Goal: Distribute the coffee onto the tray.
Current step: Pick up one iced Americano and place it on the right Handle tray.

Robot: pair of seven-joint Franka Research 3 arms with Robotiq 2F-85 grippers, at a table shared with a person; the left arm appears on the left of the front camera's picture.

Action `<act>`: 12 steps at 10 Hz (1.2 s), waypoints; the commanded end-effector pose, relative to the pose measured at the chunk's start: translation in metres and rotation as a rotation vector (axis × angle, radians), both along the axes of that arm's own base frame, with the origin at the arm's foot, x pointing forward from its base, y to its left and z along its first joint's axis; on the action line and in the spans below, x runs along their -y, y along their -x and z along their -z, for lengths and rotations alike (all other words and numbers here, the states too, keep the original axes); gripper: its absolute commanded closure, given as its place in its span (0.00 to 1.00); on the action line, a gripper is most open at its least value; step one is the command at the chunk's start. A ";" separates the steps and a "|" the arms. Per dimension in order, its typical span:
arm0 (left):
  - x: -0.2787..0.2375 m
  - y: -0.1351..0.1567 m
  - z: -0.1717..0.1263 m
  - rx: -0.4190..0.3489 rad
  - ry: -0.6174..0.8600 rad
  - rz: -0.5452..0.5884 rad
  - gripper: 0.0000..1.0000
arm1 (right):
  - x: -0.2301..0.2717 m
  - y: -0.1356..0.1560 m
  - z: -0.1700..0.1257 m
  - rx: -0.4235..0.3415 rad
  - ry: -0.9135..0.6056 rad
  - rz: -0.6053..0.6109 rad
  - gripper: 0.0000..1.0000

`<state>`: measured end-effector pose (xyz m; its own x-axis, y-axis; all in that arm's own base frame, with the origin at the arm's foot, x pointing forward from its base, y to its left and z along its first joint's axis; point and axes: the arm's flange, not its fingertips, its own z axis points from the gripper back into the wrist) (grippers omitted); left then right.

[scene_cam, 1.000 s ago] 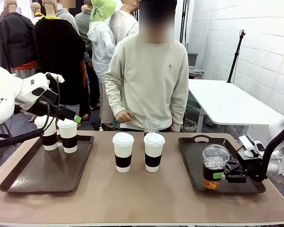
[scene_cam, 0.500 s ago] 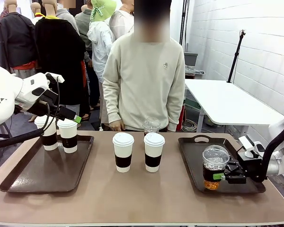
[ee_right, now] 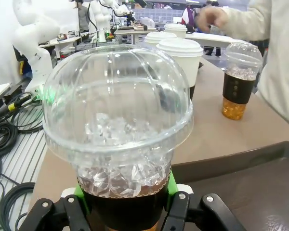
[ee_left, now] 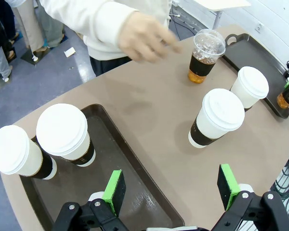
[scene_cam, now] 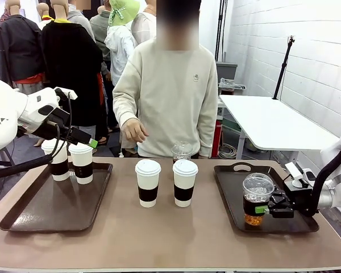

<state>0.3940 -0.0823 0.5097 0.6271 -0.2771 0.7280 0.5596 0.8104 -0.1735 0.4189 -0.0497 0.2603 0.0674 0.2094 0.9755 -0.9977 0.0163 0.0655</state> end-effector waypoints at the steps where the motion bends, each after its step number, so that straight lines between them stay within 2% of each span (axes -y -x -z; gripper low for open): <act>1: -0.002 -0.001 0.001 0.000 -0.002 0.005 0.00 | -0.003 -0.016 0.003 0.020 -0.055 0.010 0.34; 3: -0.002 -0.001 0.001 0.000 -0.002 0.005 0.00 | -0.001 -0.024 0.011 0.034 -0.077 0.036 0.34; 7: -0.002 -0.001 0.001 0.000 -0.002 0.005 0.00 | -0.004 -0.029 0.021 0.008 -0.065 0.014 0.34; 8: -0.002 -0.001 0.001 0.000 -0.002 0.005 0.00 | -0.002 -0.029 0.023 -0.002 -0.063 0.020 0.14; 9: -0.002 -0.001 0.001 0.000 -0.002 0.005 0.00 | 0.000 -0.029 0.025 -0.011 -0.065 0.025 0.00; 12: -0.002 -0.001 0.001 0.000 -0.002 0.005 0.00 | 0.012 -0.023 0.027 -0.043 -0.055 0.044 0.00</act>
<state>0.3940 -0.0823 0.5096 0.6271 -0.2771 0.7279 0.5595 0.8104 -0.1735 0.4421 -0.0553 0.2328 0.0924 0.1611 0.9826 -0.9949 0.0545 0.0846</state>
